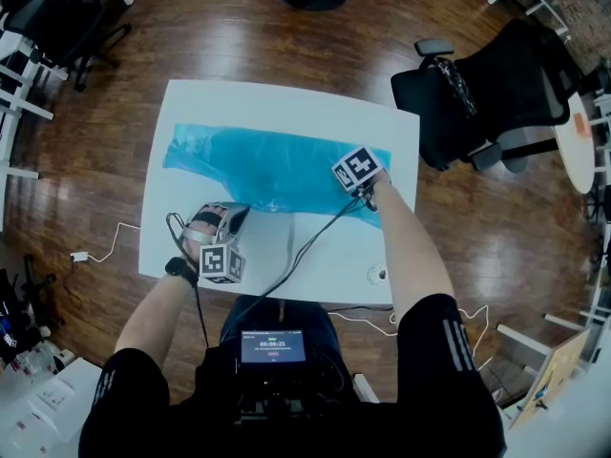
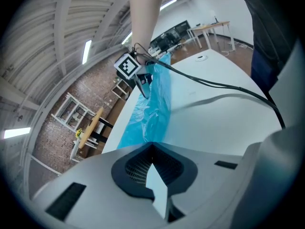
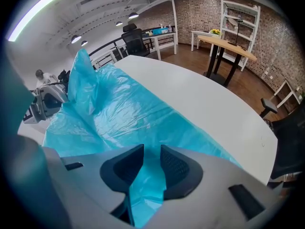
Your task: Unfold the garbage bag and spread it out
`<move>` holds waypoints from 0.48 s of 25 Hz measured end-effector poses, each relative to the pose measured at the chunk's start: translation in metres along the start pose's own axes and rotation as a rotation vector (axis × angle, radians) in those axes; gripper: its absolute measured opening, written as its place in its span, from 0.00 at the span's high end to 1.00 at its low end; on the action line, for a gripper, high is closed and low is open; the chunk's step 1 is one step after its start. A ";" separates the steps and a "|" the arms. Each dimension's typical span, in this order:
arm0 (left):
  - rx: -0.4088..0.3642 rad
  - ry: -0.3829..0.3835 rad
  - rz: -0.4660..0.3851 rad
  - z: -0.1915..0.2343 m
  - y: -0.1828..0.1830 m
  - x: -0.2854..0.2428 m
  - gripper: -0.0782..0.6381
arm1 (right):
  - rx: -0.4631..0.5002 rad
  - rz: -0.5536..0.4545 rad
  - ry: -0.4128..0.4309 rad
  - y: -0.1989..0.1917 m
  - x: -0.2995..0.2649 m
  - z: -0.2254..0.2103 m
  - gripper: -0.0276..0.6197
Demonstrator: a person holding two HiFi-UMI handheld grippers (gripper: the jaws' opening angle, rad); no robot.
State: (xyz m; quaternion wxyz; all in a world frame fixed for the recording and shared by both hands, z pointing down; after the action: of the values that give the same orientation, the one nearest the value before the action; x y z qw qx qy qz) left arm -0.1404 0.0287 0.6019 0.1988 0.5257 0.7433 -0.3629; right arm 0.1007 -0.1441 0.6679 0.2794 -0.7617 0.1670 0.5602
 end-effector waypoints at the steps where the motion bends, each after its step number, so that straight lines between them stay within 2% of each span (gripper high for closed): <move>1: 0.003 0.001 0.000 0.000 0.000 -0.001 0.88 | 0.005 0.008 -0.007 0.000 -0.001 -0.002 0.74; 12: 0.043 -0.017 -0.009 -0.008 -0.002 0.007 0.88 | 0.018 0.014 -0.014 0.000 -0.004 -0.008 0.74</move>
State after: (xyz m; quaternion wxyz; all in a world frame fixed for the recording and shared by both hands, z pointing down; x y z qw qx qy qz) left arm -0.1441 0.0386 0.6034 0.1923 0.5235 0.7360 -0.3839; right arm 0.1054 -0.1490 0.6731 0.2834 -0.7541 0.1756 0.5659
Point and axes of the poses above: the fingertips, and each gripper's own axes: x backward along the fingers, z to its left, y out of its top, the point moved 5 cm from there along x, backward along the fingers, and after that the axes turned 9 degrees about -x, right-handed, at the moved point
